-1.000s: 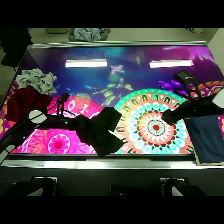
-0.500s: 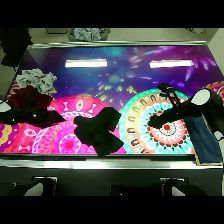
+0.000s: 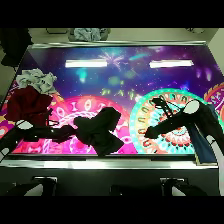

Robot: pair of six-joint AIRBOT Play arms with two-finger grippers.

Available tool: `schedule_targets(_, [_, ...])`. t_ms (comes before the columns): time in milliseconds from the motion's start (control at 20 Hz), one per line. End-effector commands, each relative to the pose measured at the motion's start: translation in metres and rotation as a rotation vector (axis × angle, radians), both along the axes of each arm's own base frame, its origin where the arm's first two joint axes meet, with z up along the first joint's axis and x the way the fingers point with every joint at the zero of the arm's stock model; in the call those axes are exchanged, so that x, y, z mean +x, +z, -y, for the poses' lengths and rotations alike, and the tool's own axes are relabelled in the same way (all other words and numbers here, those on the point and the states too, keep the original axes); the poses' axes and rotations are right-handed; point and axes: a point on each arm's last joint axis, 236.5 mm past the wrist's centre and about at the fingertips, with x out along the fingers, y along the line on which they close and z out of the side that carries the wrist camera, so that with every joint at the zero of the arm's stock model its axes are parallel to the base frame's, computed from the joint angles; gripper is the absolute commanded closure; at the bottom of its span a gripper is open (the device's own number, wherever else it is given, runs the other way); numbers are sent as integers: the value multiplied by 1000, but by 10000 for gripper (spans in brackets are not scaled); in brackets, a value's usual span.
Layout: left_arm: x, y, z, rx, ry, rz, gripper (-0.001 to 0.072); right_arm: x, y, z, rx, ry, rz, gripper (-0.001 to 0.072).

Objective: Fold the shirts.

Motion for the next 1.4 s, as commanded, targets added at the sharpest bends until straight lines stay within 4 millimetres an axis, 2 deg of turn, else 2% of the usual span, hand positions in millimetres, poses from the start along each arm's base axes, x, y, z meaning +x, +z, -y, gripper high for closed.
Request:
schedule_targets(0, [1,-19,20,-15,22,-19,27,-2,-3,-2,9,-4,-6,30])
schedule_targets(50, [3,-24,22,-4,21,-18,30,-2,-3,-2,9,-4,-6,30])
schedule_targets(100, [6,-28,22,10,30,-9,88,-2,-3,-2,9,-4,-7,31])
schedule_targets(200, [14,-30,19,27,53,14,523,-2,-3,-2,9,-4,-7,31])
schedule_targets(250, [15,-30,19,28,54,18,671,-3,-4,-2,9,-6,-10,31])
schedule_targets(350, [16,-28,19,27,52,22,673,-12,-15,-8,3,10,-29,32])
schedule_targets(400, [15,-27,20,26,51,24,674,-19,-21,-19,13,28,-46,31])
schedule_targets(450, [15,-26,20,24,48,23,674,-27,-28,-38,39,52,-55,18])
schedule_targets(600, [8,-23,24,11,2,29,674,-26,-55,-82,56,61,-41,-7])
schedule_targets(750, [3,-17,28,0,-38,42,674,-32,-63,-130,197,23,-130,-6])
schedule_targets(900, [4,-12,28,0,-43,64,673,-29,-72,-148,238,-39,-171,-1])
schedule_targets(1000, [4,-8,28,-1,-51,80,673,-19,-79,-152,229,-109,-169,5])
schedule_targets(1100, [5,-6,28,-1,-51,88,673,-18,-84,-158,218,-152,-183,38])
schedule_targets(1200, [5,-5,28,-2,-52,89,673,-19,-87,-164,210,-153,-179,124])
schedule_targets(1250, [4,-5,29,-1,-58,93,673,-20,-89,-166,204,-148,-170,369])
schedule_targets(1300, [4,-4,29,-2,-70,100,674,-20,-90,-167,202,-147,-167,669])
schedule_targets(1350, [3,-1,31,-6,-89,111,674,-18,-90,-167,202,-149,-159,672])
